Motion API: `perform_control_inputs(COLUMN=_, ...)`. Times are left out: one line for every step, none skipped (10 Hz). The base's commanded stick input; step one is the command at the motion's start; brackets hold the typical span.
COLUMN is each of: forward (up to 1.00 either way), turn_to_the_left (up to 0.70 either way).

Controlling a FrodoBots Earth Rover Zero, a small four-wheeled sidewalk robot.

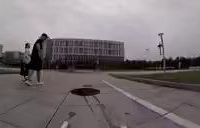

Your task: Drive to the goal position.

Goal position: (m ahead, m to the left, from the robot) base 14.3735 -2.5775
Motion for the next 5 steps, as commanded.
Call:
perform_control_inputs(forward=0.70, turn_to_the_left=0.00)
perform_control_inputs(forward=0.70, turn_to_the_left=0.00)
perform_control_inputs(forward=0.70, turn_to_the_left=0.00)
perform_control_inputs(forward=0.70, turn_to_the_left=0.00)
perform_control_inputs(forward=0.70, turn_to_the_left=0.00)
